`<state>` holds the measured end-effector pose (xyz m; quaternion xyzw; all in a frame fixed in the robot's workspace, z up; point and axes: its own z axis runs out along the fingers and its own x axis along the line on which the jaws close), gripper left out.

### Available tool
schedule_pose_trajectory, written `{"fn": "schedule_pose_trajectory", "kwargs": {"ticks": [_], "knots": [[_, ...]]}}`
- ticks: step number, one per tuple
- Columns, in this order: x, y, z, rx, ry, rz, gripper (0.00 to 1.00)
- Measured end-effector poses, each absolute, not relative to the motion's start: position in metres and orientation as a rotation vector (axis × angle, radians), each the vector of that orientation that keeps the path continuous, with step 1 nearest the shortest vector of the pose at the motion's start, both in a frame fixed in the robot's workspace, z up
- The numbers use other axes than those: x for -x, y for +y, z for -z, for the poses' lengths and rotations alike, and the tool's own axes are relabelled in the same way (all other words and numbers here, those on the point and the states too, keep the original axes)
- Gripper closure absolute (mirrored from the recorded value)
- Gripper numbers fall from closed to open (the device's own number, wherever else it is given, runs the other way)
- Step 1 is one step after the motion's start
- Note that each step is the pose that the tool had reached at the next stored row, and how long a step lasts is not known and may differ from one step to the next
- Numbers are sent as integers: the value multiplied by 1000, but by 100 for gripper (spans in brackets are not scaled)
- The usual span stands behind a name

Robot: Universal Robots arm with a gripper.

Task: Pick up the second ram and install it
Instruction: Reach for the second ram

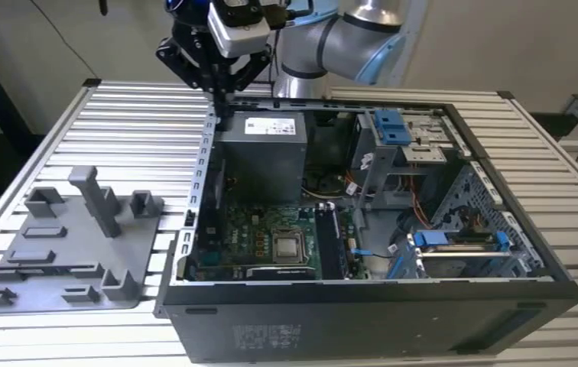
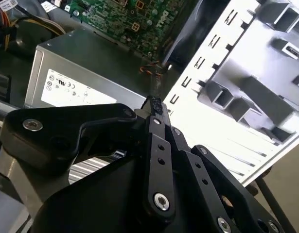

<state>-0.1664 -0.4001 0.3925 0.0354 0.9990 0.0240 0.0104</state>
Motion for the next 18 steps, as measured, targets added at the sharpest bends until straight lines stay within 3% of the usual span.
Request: {"fn": "schedule_pose_trajectory", "kwargs": {"ticks": [18], "knots": [[196, -400, -392, -110, 3118, -75, 89]]}}
